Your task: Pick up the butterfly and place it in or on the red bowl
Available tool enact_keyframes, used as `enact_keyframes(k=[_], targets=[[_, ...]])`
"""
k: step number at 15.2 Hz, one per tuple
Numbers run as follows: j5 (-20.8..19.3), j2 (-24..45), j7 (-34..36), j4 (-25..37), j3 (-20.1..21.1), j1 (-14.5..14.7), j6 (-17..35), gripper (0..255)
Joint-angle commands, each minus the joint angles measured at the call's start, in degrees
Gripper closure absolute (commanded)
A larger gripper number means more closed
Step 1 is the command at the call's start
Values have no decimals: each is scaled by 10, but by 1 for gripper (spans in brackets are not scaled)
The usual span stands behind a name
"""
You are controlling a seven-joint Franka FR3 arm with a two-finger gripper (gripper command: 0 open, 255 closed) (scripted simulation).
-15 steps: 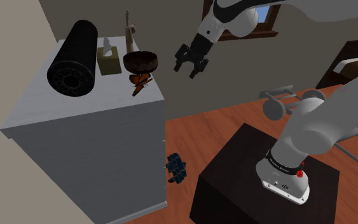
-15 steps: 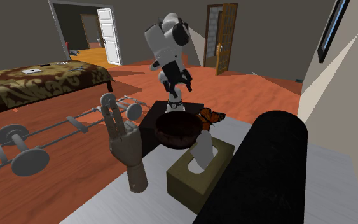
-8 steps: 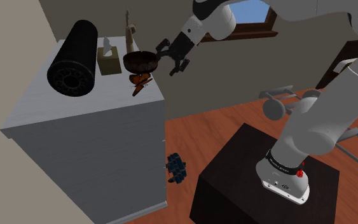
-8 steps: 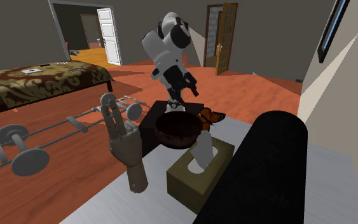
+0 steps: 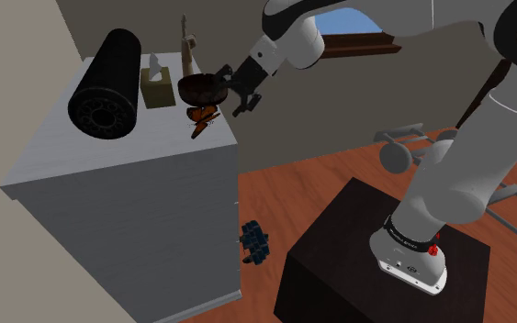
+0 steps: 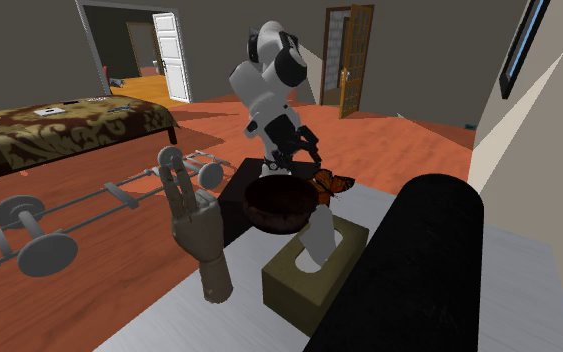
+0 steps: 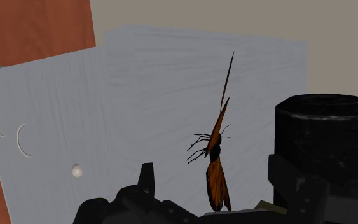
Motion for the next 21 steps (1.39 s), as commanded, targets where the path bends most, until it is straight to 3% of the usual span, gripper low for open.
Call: enact_keyframes(k=[1, 8, 9, 21], targets=[[5, 9, -2, 3, 3, 3, 8, 0], [5, 9, -2, 3, 3, 3, 8, 0], [5, 9, -2, 3, 3, 3, 8, 255], [-10, 1, 17, 15, 3, 1, -6, 255]])
